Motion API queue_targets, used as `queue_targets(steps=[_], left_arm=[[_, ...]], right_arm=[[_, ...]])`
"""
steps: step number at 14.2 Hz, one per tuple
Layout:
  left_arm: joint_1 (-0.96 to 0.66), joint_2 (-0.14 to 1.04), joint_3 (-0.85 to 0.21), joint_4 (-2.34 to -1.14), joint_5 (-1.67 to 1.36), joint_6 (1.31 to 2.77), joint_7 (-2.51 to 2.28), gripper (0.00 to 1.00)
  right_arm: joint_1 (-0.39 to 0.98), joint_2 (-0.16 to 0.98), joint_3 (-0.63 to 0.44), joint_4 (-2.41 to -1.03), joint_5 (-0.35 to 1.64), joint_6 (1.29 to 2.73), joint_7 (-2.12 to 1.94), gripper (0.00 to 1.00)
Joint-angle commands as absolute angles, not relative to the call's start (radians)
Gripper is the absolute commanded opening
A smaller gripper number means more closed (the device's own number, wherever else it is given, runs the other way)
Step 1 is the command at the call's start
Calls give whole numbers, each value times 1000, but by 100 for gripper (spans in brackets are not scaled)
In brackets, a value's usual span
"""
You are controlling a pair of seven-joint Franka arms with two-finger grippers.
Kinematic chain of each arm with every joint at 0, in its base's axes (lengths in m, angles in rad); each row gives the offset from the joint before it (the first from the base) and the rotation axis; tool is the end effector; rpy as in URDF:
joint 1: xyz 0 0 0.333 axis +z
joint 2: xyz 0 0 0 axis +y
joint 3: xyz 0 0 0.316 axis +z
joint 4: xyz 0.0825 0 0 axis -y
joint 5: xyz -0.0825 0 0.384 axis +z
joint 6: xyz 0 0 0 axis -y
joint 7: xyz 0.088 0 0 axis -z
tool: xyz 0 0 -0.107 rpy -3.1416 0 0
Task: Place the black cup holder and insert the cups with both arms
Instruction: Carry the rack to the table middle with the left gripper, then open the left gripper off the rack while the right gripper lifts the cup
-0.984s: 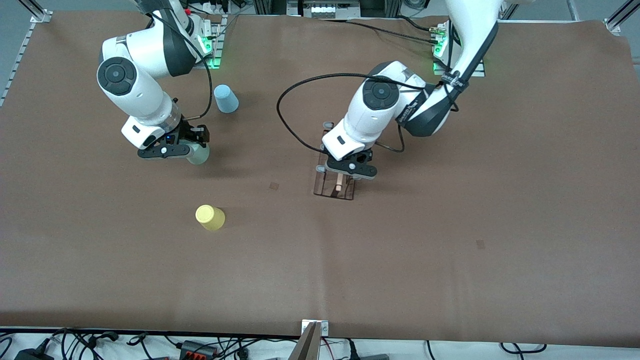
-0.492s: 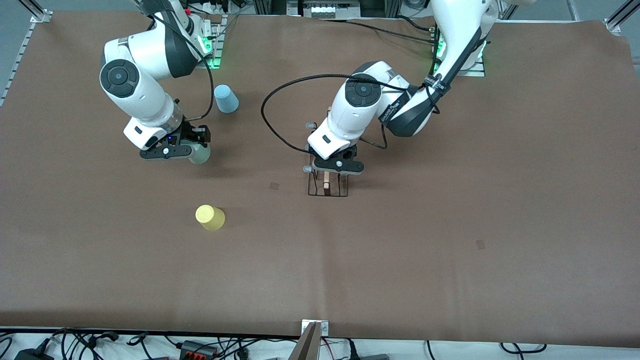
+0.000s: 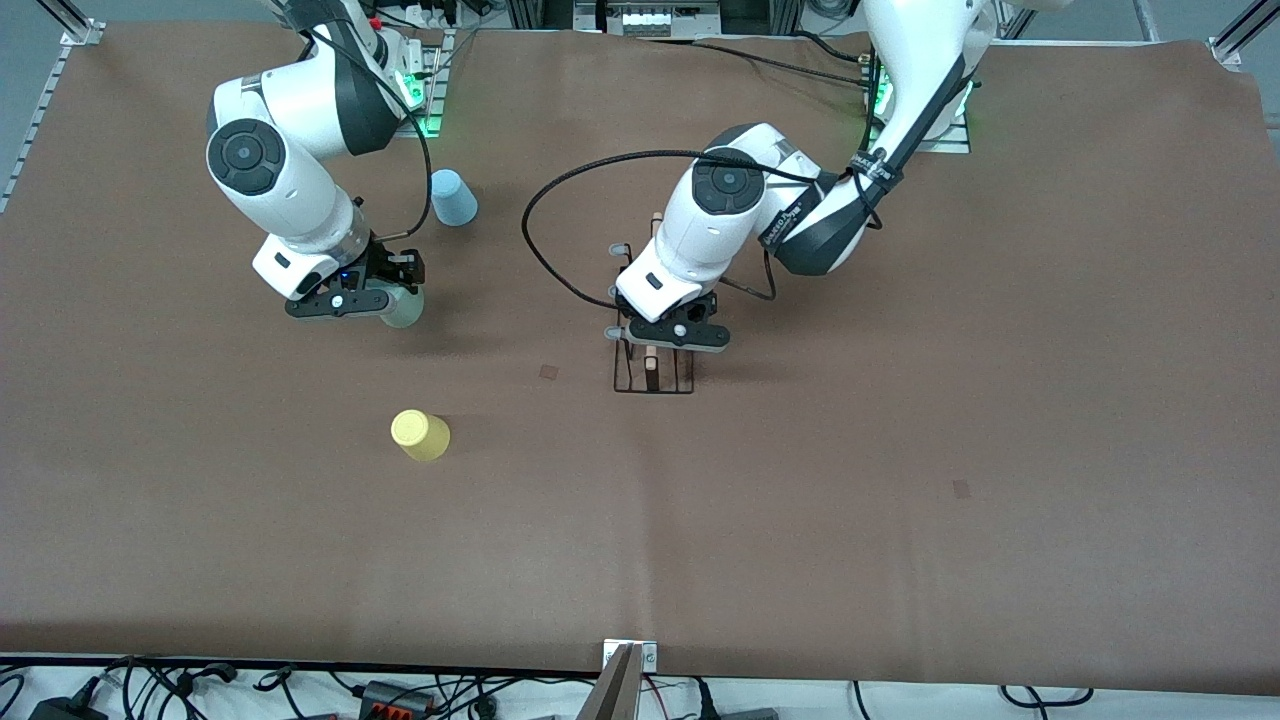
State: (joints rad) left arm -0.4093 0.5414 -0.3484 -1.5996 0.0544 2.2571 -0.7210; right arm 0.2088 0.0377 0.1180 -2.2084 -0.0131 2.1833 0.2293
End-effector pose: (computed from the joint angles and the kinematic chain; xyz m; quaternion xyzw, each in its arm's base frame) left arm 0.5336 -0.4547 0.3458 0.9952 -0.0044 0.0115 0.0974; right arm 0.4991 0.1685 0.3578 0.9981 0.0527 -0.0292 0.0115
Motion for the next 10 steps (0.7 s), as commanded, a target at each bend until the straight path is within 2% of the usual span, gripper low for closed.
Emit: queue_targets(steps=[1, 3, 6, 8, 10], left_arm=[[-356, 474, -348, -1580, 148, 2116, -654, 100], [-318, 431, -347, -1562, 155, 1983, -557, 100], [-209, 381, -348, -1545, 155, 1809, -340, 100], [-135, 338, -347, -1557, 158, 1717, -226, 100], [-51, 292, -357, -1580, 156, 1657, -163, 100]], right_arm=[[215, 40, 126, -2195, -28, 2175, 261, 4], [228, 25, 135, -2195, -28, 2155, 349, 4], [238, -2, 250, -2162, -18, 2134, 594, 4], [262, 20, 348, -2090, -12, 2125, 835, 4], [313, 102, 422, -1993, -17, 2135, 1092, 4]])
